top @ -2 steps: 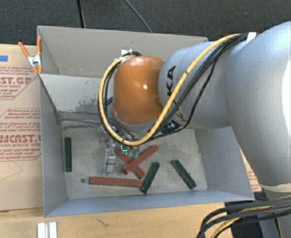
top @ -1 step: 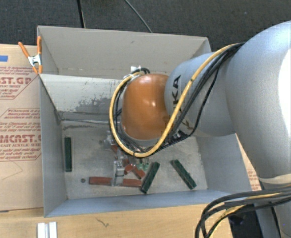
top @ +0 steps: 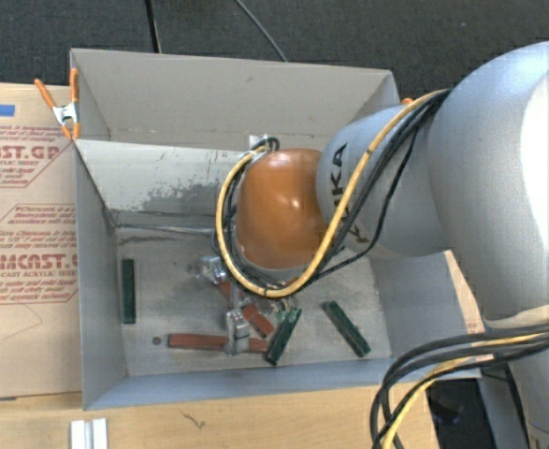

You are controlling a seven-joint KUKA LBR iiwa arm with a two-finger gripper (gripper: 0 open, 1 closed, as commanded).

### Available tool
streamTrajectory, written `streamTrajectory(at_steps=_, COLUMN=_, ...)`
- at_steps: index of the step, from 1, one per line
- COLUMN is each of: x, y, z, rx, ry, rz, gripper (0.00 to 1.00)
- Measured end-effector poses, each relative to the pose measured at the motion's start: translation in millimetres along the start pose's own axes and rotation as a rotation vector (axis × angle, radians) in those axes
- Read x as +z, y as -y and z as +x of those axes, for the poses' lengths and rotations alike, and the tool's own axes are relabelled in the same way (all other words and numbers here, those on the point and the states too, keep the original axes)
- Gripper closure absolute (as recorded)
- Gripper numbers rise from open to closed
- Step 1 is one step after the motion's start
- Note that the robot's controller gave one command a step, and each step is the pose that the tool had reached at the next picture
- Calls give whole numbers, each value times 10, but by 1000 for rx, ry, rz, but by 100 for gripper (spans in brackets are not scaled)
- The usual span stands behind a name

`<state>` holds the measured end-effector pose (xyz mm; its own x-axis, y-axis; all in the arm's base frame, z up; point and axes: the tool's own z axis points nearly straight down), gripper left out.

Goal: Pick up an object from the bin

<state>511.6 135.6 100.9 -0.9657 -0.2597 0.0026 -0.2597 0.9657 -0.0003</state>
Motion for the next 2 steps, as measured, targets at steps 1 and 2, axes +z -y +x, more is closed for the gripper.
streamTrajectory(at_steps=1, x=296, y=-300, z=166, rx=-119, ry=1, rz=-2, gripper=100)
streamTrajectory(at_steps=2, x=296, y=-298, z=166, rx=-118, ry=1, rz=-2, gripper=100)
